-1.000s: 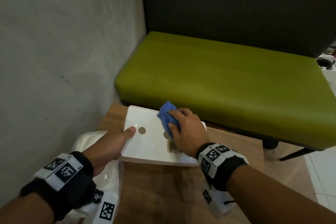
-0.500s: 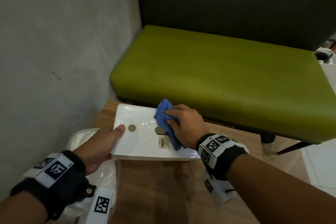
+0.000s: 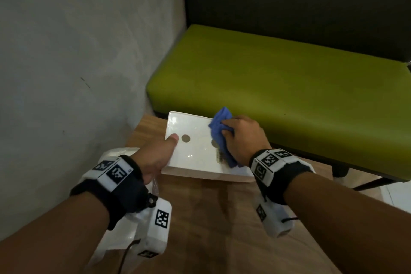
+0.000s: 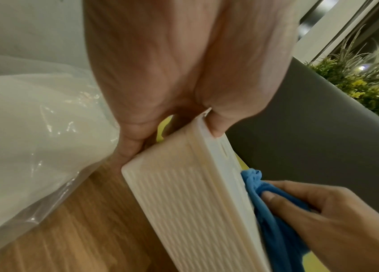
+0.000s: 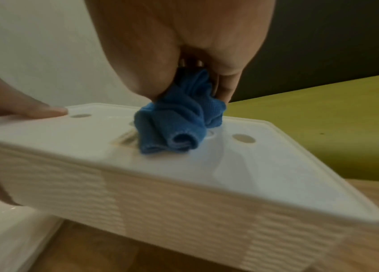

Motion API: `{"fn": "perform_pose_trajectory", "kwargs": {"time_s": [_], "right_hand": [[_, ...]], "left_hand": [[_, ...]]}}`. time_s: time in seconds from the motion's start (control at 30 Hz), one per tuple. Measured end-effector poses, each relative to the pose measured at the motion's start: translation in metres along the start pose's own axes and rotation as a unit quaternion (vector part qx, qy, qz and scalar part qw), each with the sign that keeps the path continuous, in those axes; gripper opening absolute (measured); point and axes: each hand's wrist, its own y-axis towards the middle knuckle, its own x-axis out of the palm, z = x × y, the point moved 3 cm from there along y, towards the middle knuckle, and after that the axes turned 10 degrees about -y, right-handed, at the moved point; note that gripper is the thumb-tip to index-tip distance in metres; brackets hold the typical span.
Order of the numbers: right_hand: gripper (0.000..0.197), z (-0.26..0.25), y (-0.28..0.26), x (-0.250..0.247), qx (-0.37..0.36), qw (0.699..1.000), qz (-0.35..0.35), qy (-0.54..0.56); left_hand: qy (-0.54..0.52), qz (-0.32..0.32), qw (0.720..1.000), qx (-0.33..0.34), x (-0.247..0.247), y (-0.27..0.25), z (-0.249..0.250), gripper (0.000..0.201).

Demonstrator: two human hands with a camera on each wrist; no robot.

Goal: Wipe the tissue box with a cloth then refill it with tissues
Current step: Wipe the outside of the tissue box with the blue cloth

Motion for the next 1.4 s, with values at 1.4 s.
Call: {"fn": "perform_pose_trajectory", "kwargs": {"time_s": [1.4], "right_hand": [[0.037, 0.018, 0.013, 0.019, 0.136, 0.988, 0.013, 0.065]], "left_hand": [[-0.056, -0.007, 0.998, 0.002, 0.011, 0.016, -0.01, 0.04]]}}
